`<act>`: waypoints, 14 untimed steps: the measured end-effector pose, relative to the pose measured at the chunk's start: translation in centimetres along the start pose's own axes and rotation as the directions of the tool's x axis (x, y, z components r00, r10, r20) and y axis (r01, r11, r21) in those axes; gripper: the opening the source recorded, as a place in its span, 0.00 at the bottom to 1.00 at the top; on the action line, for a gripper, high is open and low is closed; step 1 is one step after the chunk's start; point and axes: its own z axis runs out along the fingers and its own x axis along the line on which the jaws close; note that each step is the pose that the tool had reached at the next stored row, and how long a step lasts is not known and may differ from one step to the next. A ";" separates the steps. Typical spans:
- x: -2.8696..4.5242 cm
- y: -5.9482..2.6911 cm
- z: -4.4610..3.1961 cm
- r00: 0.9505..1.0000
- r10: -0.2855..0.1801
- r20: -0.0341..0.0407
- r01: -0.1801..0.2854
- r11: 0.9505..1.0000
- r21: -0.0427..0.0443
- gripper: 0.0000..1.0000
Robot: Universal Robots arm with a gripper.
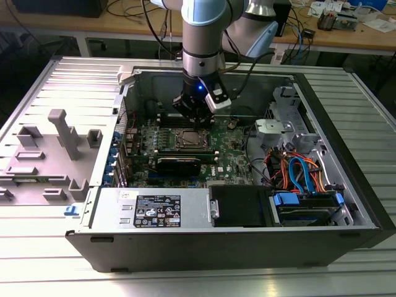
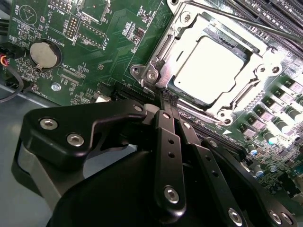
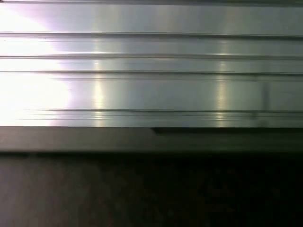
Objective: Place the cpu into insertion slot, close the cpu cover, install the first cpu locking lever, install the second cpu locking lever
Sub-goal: 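Install the first cpu locking lever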
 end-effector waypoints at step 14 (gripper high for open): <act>-0.20 0.00 -0.50 1.000 0.000 0.000 0.000 1.000 0.000 0.11</act>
